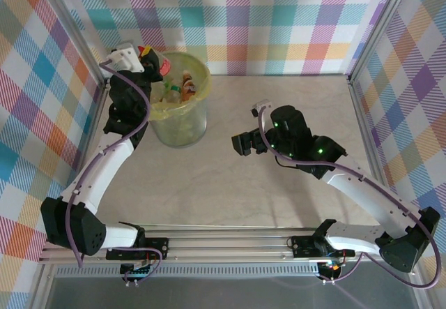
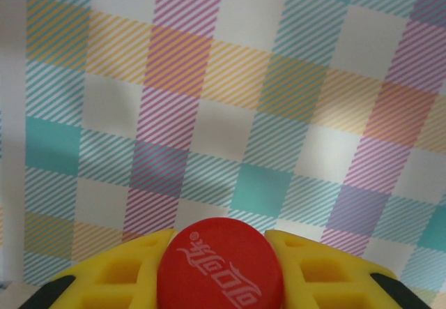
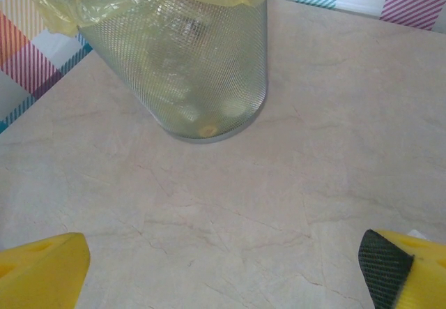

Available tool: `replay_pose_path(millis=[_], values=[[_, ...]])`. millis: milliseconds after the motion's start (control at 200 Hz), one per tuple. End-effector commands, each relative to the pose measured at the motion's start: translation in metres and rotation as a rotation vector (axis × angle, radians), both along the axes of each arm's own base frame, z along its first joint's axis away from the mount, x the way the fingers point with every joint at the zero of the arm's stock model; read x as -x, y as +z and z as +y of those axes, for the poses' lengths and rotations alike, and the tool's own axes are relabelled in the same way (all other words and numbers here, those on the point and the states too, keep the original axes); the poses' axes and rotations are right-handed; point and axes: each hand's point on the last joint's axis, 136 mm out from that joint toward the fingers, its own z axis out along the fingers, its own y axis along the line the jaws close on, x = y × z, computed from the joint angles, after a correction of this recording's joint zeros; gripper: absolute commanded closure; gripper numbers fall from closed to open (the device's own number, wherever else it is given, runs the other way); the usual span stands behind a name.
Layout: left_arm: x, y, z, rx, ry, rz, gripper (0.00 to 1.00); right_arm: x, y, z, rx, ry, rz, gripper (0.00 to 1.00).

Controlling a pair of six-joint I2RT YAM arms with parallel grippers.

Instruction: Put the plastic bottles in the bin

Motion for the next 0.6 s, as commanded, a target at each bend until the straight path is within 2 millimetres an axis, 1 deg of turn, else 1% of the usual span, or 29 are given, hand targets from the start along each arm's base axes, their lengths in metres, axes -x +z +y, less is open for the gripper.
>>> replay_pose_path(millis=[0,135,215,325,370,425,595], values=[[-0.004,0.000,-0.008,-0.090,-0.031,-0.037,0.87,-0.003,-0.005,-0.001,0.002,-0.010,0.011,0.00],[-0.009,-0.014,-0.021,-0.160,-0.085,-0.031,0.82,-0.003,-0.008,0.000,0.008,-0.002,0.019,0.00],[-0.010,-0.022,-0.028,-0.187,-0.116,-0.020,0.78,-0.004,-0.011,0.000,0.010,-0.003,0.023,0.00],[-0.012,-0.036,-0.028,-0.195,-0.121,0.014,0.70,-0.005,-0.014,0.000,0.008,-0.005,0.029,0.00],[-0.012,-0.041,-0.028,-0.195,-0.121,0.026,0.66,-0.005,-0.015,0.000,0.009,-0.005,0.032,0.00],[-0.009,-0.045,-0.028,-0.195,-0.128,0.035,0.59,-0.005,-0.015,0.000,0.010,-0.005,0.034,0.00],[0.003,-0.044,-0.024,-0.174,-0.129,0.050,0.41,-0.005,-0.017,0.001,0.012,-0.004,0.038,0.00]])
